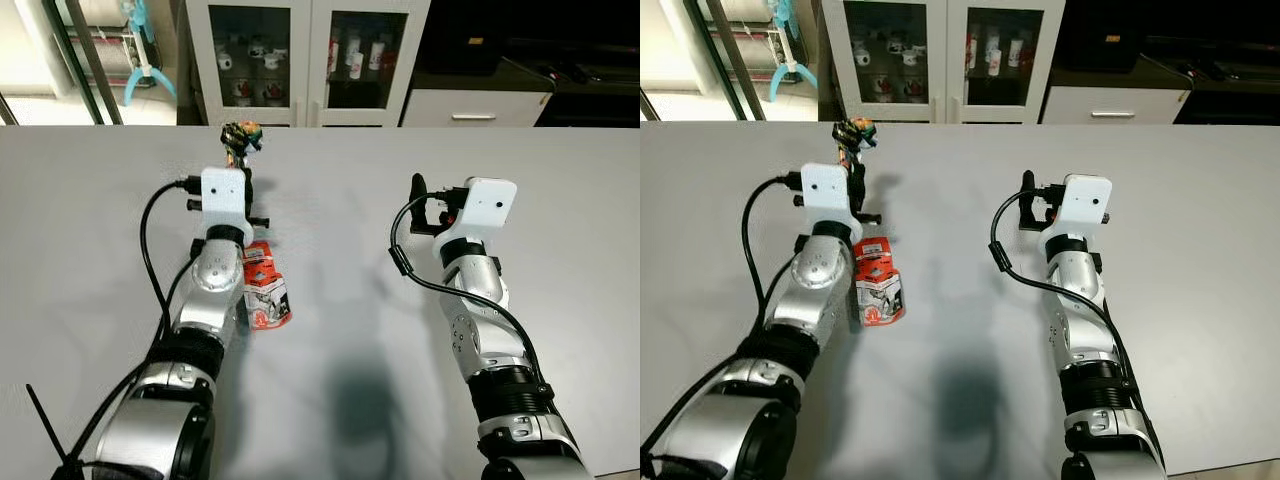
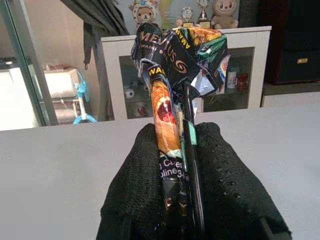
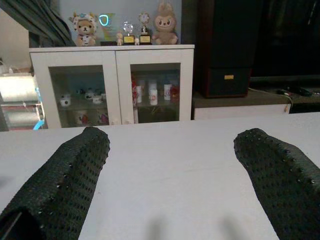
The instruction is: Picking trash to rubbish bin
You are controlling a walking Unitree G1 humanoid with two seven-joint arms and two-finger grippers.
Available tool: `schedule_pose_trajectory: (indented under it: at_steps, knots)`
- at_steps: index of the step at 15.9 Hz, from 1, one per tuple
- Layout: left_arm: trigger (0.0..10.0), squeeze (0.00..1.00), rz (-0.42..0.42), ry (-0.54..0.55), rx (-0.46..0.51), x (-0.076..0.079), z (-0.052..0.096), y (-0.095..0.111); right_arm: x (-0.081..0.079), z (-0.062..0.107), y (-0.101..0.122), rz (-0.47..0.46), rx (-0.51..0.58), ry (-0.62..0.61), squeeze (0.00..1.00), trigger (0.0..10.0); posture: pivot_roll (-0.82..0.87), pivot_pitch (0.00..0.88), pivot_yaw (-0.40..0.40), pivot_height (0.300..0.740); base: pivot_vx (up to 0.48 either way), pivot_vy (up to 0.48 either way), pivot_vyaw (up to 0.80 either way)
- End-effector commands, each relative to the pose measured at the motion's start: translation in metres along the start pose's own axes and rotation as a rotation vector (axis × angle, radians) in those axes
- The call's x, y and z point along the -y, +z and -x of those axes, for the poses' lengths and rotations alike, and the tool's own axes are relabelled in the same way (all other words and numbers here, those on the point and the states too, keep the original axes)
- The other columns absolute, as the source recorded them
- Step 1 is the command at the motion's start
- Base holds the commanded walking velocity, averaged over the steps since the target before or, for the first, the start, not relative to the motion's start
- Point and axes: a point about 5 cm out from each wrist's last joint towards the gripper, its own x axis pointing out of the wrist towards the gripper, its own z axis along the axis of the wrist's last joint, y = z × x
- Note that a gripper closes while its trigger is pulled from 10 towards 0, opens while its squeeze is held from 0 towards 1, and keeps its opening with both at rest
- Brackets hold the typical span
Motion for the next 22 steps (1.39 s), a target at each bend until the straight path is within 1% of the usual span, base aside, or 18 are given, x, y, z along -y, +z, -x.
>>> schedule_pose_trajectory:
  at_steps: [1,5,8,16,22]
  knots:
    - [10.0,0.00,-0.003,-0.005,0.013,0.0036,0.0003,0.0030,0.0015,-0.0022,0.0011,-0.004,0.007,-0.004,0.00,10.0,-0.07,0.000,-0.058,0.740,0.000,0.000,0.00]
    - [10.0,0.00,-0.001,-0.019,0.012,0.0093,0.0013,0.0033,-0.0027,-0.0020,-0.0020,-0.007,-0.003,0.011,0.00,10.0,-0.07,0.000,-0.059,0.740,0.000,0.000,0.00]
    - [10.0,0.00,0.001,-0.023,0.013,0.0103,0.0008,0.0047,-0.0022,-0.0022,-0.0023,-0.010,-0.006,0.009,0.00,10.0,-0.08,0.003,-0.061,0.740,0.000,0.000,0.00]
    - [10.0,0.00,0.010,-0.016,0.009,0.0115,0.0010,0.0052,-0.0012,-0.0032,-0.0029,-0.010,-0.014,0.009,0.00,10.0,-0.08,0.031,-0.073,0.740,-0.286,0.000,0.00]
    - [10.0,0.00,0.008,-0.002,0.004,0.0080,0.0015,0.0046,-0.0039,-0.0041,-0.0035,-0.013,-0.019,0.020,0.00,10.0,-0.07,0.044,-0.082,0.740,-0.321,0.000,0.00]
